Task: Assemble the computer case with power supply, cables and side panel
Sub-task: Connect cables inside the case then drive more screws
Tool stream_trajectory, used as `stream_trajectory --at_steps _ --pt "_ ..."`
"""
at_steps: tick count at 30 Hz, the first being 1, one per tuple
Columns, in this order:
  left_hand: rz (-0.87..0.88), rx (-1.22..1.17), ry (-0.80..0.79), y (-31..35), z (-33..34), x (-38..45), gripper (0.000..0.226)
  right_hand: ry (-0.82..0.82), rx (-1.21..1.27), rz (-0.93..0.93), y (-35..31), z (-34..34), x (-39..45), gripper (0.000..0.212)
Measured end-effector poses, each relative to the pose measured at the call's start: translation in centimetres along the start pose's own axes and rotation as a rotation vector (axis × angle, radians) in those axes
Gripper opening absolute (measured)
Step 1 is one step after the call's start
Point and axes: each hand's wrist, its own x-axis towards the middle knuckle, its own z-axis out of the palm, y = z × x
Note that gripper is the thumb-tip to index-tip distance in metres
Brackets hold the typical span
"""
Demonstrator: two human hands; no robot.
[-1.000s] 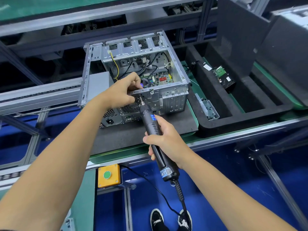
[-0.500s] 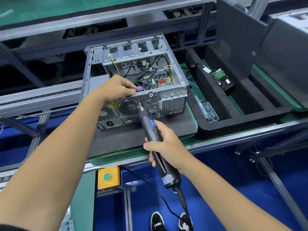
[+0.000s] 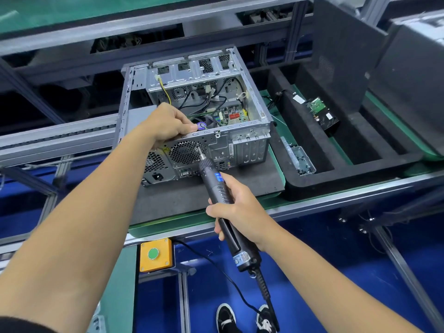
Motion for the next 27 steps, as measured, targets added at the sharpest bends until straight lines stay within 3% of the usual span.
stream_trajectory --at_steps 7,16,27 --pt "0.221 0.274 0.160 0.0 1.1 0.4 0.014 -0.003 -0.012 0.013 0.1 0.1 0.5 0.059" --pt "0.137 0.076 0.170 0.1 1.0 1.6 0.014 0.008 -0.014 0.004 0.0 -0.2 0.8 0.055" --pt "0.067 0.015 0.096 0.1 0.9 1.3 0.010 0.012 0.007 -0.002 -0.1 0.0 1.2 0.050"
